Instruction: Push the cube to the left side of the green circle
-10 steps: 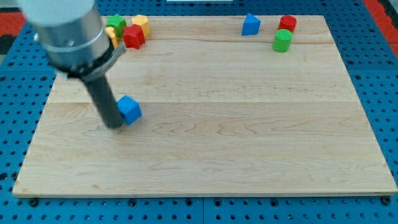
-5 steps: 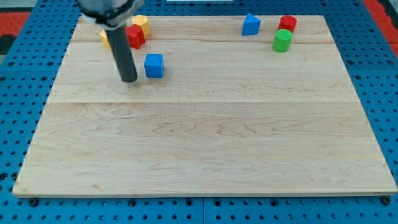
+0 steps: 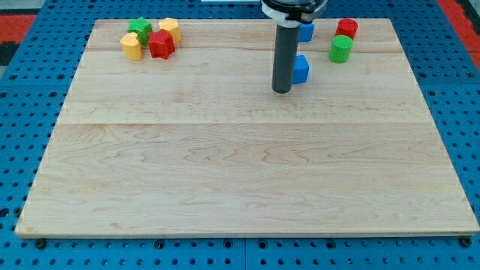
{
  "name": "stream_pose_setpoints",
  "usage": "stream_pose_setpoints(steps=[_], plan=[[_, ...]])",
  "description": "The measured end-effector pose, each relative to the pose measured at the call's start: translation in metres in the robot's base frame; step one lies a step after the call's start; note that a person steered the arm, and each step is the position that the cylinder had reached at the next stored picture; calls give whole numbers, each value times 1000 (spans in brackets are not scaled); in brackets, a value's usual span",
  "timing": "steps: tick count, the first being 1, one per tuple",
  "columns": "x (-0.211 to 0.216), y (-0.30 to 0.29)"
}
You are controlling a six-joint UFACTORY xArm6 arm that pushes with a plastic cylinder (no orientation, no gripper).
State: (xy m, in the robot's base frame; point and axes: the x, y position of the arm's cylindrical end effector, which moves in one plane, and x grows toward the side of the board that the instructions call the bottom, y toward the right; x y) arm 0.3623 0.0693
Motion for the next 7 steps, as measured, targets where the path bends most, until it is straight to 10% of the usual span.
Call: stream_pose_setpoints(steps=[7], plan=[[-68, 50]])
